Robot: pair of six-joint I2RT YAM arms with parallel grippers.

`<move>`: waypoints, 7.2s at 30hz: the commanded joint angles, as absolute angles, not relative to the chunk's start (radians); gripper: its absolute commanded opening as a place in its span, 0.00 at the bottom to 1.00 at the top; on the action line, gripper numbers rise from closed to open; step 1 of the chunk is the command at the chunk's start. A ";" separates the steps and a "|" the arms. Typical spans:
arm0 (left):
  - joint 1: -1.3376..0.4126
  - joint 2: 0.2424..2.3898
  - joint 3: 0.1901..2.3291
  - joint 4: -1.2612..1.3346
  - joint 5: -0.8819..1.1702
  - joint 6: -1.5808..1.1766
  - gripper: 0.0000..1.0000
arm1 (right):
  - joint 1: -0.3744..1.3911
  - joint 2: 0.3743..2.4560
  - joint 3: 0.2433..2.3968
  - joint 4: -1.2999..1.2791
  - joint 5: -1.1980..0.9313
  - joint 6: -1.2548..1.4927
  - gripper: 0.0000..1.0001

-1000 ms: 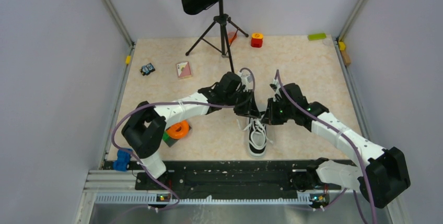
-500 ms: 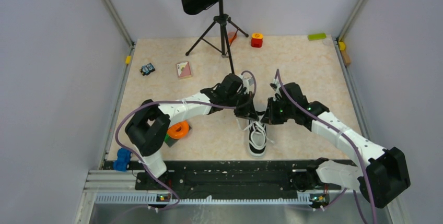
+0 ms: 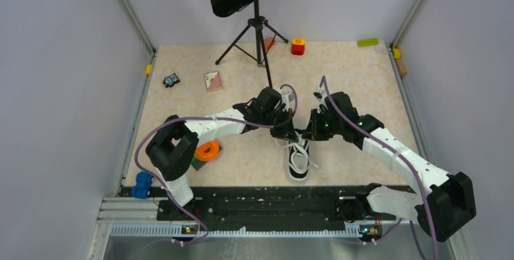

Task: Tie the shoes
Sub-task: Cross the shoelace with the shoelace.

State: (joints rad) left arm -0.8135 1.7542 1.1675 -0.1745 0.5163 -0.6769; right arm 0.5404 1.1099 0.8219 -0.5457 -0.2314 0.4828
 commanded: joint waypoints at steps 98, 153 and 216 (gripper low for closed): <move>-0.851 1.647 1.042 0.106 0.426 -0.493 0.48 | 0.545 1.051 0.825 -0.477 -0.173 0.548 0.00; -0.845 1.679 0.939 0.258 0.466 -0.549 0.00 | 0.508 0.835 0.693 -0.506 -0.097 0.621 0.42; -0.818 1.672 0.950 0.231 0.461 -0.561 0.00 | 0.506 1.074 0.641 -0.292 -0.231 0.511 0.00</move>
